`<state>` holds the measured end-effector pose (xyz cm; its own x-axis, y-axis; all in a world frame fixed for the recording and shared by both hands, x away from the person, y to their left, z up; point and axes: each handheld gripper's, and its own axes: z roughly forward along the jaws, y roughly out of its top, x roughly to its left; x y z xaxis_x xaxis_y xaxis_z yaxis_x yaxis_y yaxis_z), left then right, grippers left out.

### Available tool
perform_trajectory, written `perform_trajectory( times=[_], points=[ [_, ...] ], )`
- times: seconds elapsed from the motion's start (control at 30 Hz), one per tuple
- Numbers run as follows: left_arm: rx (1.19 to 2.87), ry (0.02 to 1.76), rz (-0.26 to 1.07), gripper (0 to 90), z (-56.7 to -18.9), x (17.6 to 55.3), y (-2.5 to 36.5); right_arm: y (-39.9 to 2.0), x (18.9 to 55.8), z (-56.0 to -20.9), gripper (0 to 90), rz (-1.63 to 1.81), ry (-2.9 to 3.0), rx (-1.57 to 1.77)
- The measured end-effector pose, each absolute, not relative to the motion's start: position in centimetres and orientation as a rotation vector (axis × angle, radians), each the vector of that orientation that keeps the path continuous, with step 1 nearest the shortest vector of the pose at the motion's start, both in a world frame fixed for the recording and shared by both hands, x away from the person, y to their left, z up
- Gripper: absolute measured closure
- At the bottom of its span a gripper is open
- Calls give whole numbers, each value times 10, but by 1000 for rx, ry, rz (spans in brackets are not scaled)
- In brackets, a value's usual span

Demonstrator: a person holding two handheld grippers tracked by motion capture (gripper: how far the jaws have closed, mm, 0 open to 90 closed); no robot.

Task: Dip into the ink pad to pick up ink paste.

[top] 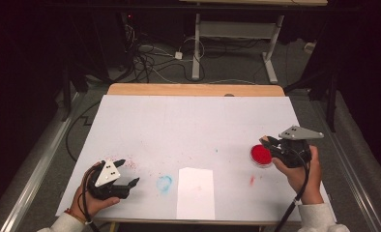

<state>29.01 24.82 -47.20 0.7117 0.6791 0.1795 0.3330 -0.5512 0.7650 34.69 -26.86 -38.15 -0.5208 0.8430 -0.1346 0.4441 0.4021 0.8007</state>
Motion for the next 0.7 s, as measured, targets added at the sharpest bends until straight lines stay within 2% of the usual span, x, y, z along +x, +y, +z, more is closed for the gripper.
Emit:
perform_trajectory(
  times=[0.3,0.7],
  points=[
    [2183,761,603,210,-472,290,248,-257,334,-366,763,1055,2130,1008],
    [2187,756,603,210,-472,290,247,-237,326,-363,763,1091,2178,933]
  ],
)
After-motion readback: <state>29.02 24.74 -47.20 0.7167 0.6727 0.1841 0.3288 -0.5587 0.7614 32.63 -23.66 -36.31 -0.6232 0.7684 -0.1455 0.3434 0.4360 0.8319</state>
